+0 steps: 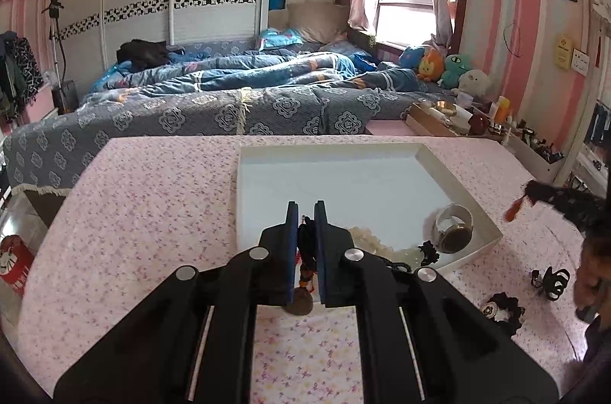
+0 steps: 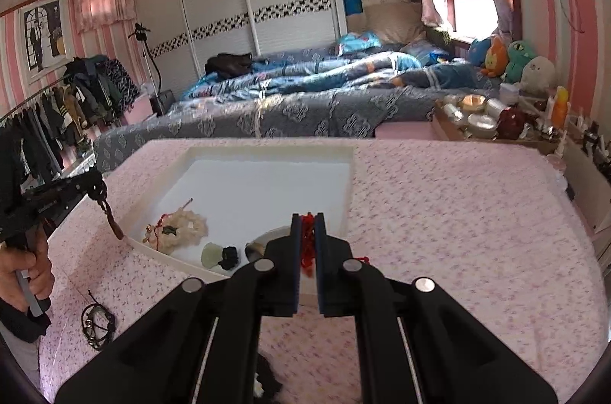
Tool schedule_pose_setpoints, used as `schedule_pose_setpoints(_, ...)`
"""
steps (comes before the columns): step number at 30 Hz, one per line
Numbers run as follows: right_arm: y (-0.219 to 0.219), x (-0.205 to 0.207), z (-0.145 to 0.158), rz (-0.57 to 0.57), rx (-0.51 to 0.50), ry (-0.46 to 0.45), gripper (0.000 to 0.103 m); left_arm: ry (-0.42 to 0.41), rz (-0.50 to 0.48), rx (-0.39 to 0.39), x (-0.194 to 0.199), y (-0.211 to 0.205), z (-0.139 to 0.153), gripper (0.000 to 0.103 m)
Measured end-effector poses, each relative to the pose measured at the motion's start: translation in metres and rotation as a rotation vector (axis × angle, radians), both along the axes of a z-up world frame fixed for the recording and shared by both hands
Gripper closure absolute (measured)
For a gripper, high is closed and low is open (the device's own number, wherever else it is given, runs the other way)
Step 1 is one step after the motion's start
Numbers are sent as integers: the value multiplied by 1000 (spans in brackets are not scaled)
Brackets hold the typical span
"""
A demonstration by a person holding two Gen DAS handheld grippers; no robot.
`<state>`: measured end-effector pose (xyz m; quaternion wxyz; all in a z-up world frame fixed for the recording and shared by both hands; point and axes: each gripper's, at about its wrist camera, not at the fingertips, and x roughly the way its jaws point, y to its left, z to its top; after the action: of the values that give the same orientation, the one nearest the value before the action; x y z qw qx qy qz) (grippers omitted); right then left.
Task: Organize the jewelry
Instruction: 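Carry the pendant necklace into the tray with the left tool while the right tool carries the red cord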
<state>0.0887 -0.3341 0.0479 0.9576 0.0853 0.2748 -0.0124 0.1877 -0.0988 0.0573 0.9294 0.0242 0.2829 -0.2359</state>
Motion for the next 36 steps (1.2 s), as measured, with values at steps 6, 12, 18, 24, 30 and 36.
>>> schedule_pose_setpoints(6,8,19,-20,-4,-26,58,97,5,4,7,7,-9,-7,97)
schedule_pose_setpoints(12,7,26,-34,-7,-22,98,97,37,18,33,21,-11,-28,97)
schedule_pose_setpoints(18,11,26,-37,1,-18,103,97,-21,42,-21,15,0,-9,97)
schedule_pose_setpoints(24,15,28,-38,5,-21,109,97,-45,59,-1,16,-1,-9,97)
schedule_pose_setpoints(30,11,33,-47,-7,-12,133,97,38,81,32,34,-1,-32,97)
schedule_pose_setpoints(36,4,39,-55,-21,14,146,97,84,95,69,46,-2,-50,97)
